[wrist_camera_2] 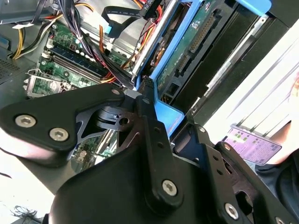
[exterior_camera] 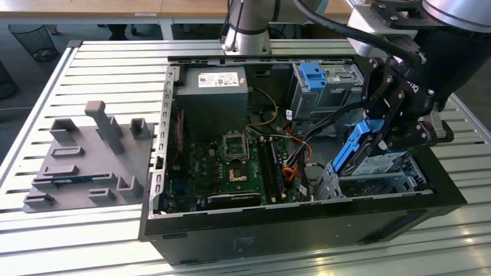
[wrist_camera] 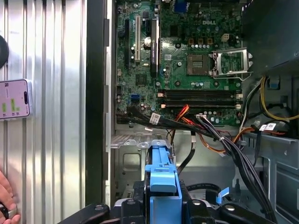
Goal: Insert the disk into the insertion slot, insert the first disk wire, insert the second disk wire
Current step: 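Insert the disk into the insertion slot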
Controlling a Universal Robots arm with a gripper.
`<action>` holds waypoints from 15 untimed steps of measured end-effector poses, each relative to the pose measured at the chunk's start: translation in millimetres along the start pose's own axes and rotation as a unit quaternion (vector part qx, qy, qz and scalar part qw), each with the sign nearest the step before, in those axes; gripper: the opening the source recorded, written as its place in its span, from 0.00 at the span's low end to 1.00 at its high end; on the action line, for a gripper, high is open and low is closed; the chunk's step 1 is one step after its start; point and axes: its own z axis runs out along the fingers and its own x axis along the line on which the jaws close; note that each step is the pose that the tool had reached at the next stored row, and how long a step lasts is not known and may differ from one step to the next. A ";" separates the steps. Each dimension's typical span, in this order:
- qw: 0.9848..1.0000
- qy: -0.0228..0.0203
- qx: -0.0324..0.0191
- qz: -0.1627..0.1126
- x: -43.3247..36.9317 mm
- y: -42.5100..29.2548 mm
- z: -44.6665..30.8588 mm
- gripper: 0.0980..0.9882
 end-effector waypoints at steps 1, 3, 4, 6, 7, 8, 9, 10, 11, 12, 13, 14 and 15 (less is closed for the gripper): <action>1.000 0.000 0.000 0.000 0.0 0.0 0.8 0.30; 1.000 0.000 0.000 0.000 0.0 0.0 2.4 0.30; 1.000 0.000 0.000 0.000 0.0 0.0 3.2 0.30; 1.000 0.000 0.000 0.000 0.0 0.0 4.8 0.30; 1.000 0.000 0.000 0.000 0.0 0.0 5.6 0.30; 1.000 0.000 0.000 0.000 0.0 0.0 6.2 0.30; 1.000 0.000 0.000 0.000 0.0 0.0 6.9 0.30; 1.000 0.000 0.000 0.000 0.0 0.0 7.4 0.30; 1.000 0.000 0.000 0.000 0.0 0.0 8.0 0.30; 1.000 0.000 0.000 0.000 0.0 0.0 8.6 0.30; 1.000 0.000 0.000 0.000 0.0 0.0 9.1 0.30; 1.000 0.000 0.000 0.000 0.0 0.0 9.7 0.30; 1.000 0.000 0.000 0.000 0.0 0.0 10.3 0.30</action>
